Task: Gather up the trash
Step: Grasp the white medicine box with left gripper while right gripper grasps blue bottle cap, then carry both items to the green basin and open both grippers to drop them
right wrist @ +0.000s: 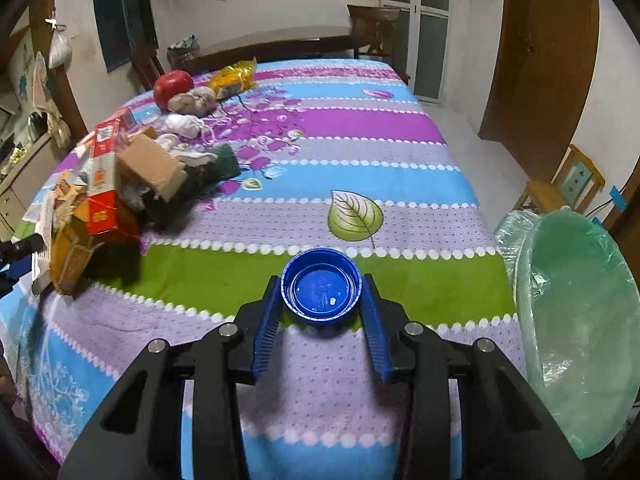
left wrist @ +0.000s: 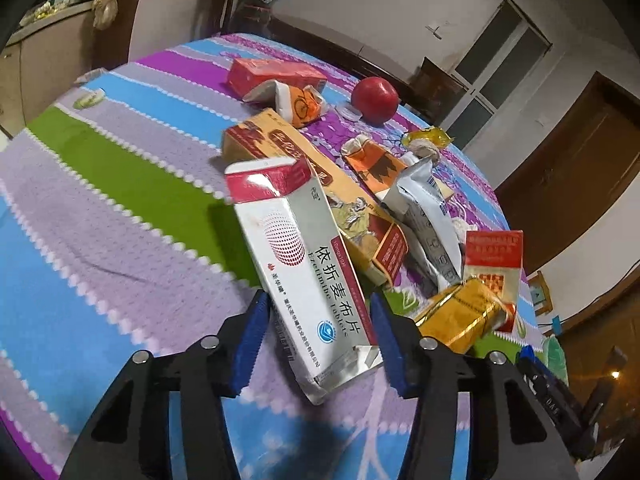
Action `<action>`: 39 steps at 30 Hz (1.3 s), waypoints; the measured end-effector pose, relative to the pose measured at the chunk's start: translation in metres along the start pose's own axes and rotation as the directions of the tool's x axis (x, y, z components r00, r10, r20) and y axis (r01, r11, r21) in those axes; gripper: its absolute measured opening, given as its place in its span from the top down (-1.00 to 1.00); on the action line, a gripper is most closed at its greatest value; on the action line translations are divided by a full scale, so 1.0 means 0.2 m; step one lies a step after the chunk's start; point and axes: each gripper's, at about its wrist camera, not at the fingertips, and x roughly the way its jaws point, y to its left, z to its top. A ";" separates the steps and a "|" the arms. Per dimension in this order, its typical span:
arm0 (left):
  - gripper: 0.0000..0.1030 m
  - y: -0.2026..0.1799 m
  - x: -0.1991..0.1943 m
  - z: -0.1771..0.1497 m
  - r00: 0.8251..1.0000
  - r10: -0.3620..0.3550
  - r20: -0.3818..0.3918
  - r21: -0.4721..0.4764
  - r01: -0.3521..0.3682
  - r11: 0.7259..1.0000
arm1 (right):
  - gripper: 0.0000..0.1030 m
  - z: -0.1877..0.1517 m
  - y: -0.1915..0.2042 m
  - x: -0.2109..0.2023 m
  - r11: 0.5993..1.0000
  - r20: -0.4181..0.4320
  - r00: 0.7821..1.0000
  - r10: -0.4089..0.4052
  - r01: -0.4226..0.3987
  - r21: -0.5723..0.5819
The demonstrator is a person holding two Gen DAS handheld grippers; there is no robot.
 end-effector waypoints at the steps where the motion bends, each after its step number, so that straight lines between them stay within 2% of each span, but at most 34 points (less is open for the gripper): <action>1: 0.02 0.00 -0.02 -0.01 1.000 0.003 0.008 0.010 -0.003 1.000 | 0.26 -0.01 0.01 -0.01 1.000 0.007 1.000 0.007 -0.007 0.003; 6: 0.02 -0.02 -0.20 -0.05 0.996 0.032 0.083 0.085 -0.039 0.996 | 0.26 -0.06 0.05 -0.12 0.998 0.053 0.997 0.062 -0.062 0.011; 10: 0.02 -0.12 -0.32 -0.07 0.989 0.020 0.147 0.161 -0.044 0.986 | 0.26 -0.09 0.09 -0.24 0.997 0.095 0.992 0.082 -0.083 -0.003; 14: 0.02 -0.27 -0.36 -0.06 0.988 -0.035 0.150 0.255 -0.005 0.967 | 0.26 -0.08 0.07 -0.40 0.997 0.151 0.986 0.074 -0.074 -0.005; 18: 0.02 -0.50 -0.38 -0.07 0.986 -0.121 0.115 0.356 0.073 0.932 | 0.26 -0.07 -0.02 -0.54 0.999 0.201 0.979 0.033 -0.037 0.015; 26: 0.02 -1.03 -0.33 -0.14 0.968 -0.248 0.045 0.543 0.185 0.819 | 0.26 -0.09 -0.34 -0.76 0.990 0.234 0.964 -0.128 0.110 0.086; 32: 0.02 -1.50 -0.22 -0.27 0.950 -0.311 -0.018 0.657 0.246 0.713 | 0.26 -0.09 -0.63 -0.86 0.965 0.201 0.949 -0.243 0.215 0.151; 34: 0.02 -1.66 -0.18 -0.33 0.945 -0.326 -0.031 0.700 0.253 0.668 | 0.26 -0.08 -0.72 -0.89 0.953 0.189 0.942 -0.277 0.245 0.176; 37: 0.02 -1.87 -0.12 -0.42 0.939 -0.340 -0.052 0.748 0.262 0.609 | 0.26 -0.08 -0.82 -0.91 0.942 0.169 0.939 -0.301 0.265 0.205; 39: 0.02 -1.99 -0.07 -0.47 0.937 -0.343 -0.069 0.769 0.269 0.580 | 0.26 -0.07 -0.89 -0.91 0.935 0.148 0.937 -0.316 0.281 0.217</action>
